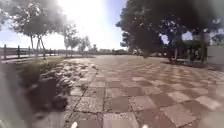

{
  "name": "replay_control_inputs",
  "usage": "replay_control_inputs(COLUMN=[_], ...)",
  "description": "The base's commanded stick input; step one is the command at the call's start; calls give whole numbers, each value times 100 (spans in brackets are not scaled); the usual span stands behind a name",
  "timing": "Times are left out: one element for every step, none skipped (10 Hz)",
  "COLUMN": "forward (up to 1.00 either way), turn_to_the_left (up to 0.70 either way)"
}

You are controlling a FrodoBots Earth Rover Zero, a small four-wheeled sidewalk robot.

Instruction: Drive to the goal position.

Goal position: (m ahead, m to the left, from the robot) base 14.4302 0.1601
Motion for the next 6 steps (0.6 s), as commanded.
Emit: replay_control_inputs(forward=[100,100,100,100,100,100], turn_to_the_left=[0,0,-7,-23,-34,-24])
